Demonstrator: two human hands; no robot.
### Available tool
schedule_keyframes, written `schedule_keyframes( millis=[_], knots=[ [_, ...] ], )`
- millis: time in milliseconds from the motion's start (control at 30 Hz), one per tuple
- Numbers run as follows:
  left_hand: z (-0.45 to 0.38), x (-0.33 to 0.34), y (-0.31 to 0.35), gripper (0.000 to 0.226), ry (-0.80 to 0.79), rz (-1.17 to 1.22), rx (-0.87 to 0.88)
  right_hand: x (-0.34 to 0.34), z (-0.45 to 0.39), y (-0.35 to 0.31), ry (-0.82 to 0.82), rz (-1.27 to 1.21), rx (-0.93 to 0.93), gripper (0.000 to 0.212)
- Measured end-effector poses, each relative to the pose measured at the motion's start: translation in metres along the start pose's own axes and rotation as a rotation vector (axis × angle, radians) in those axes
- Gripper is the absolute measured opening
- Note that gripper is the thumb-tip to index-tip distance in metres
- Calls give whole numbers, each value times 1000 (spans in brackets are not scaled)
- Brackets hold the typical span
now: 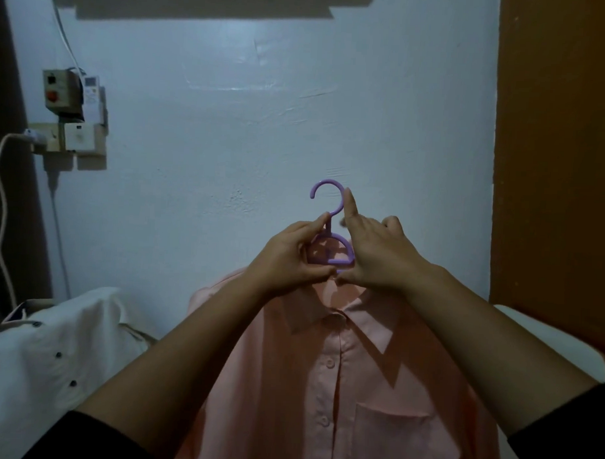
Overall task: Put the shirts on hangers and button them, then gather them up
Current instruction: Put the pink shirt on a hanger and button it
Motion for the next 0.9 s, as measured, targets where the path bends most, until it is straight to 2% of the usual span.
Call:
schedule_keyframes(
  millis=[200,333,433,633,733,800,900],
  knots=[
    [5,-5,2,74,17,-48,-40,6,-2,5,-55,-66,10,113],
    [17,-15,-21,45,43,-32,-187,1,1,15,-104,-80,57,113],
    [19,-14,-20,28,40,-17,-180,-1,3,13,-110,-78,51,114],
    [13,-13,-11,26,42,-15,-174,-6,-1,17,-75,-142,77,136],
    [12,-10,-9,26,39,-29,-161,-10,-2,18,-86,-284,56,123],
    [12,-11,-9,26,43,-21,-159,-15,-4,23,-38,-359,53,112],
    [14,-11,-8,26,40,-19,-143,-17,-7,29,-13,-424,64,108]
  ],
)
Point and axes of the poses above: each hand's wrist, its own z-axis away from the middle knuckle, its own x-axis out of the palm, y = z × x, the point moved 10 cm from there along -z, towards the middle knuckle, and after that the axes turned 10 degrees about -y, right-handed, at the moved point
